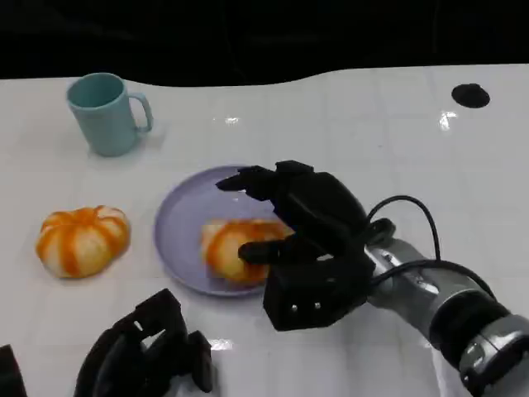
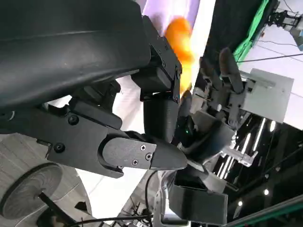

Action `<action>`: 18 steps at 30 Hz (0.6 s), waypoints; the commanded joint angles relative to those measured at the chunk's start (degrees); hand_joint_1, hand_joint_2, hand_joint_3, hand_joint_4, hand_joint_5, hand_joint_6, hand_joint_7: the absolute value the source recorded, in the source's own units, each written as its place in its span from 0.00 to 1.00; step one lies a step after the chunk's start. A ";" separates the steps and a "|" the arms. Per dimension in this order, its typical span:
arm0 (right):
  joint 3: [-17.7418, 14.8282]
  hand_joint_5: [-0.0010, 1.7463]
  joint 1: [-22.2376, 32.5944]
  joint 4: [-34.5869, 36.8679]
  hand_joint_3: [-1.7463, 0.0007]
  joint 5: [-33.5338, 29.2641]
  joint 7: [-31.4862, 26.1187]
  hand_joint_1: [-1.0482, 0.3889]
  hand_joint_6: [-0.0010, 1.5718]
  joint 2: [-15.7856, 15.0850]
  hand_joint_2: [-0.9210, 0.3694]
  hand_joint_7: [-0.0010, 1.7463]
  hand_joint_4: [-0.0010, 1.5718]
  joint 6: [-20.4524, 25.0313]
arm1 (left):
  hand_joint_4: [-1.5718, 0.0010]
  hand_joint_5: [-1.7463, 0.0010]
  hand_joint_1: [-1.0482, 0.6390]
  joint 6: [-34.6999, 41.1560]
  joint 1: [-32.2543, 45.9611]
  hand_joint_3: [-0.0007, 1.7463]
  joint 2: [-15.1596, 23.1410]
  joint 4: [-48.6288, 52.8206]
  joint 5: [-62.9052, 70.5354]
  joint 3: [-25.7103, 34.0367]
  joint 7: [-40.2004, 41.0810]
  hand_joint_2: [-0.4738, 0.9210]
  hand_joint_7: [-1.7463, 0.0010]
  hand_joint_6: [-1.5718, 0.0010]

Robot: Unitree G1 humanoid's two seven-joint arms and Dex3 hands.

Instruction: Grasp the bread from the table and place it into the plate.

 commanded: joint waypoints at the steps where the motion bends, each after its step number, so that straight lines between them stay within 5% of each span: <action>1: -0.62 0.01 1.16 -3.40 0.77 2.06 4.92 0.10 0.00 -1.48 0.00 0.10 0.00 1.46 | 0.48 0.00 0.25 -0.86 0.09 0.14 0.66 -0.35 0.50 0.24 0.77 1.00 0.03 0.58; 18: -2.32 0.04 9.25 -15.22 0.75 4.62 5.19 0.11 0.05 -6.82 0.00 0.11 0.07 -2.27 | 0.48 0.00 0.25 -1.02 -0.10 0.14 0.66 -0.05 0.33 0.26 0.97 1.00 0.03 0.58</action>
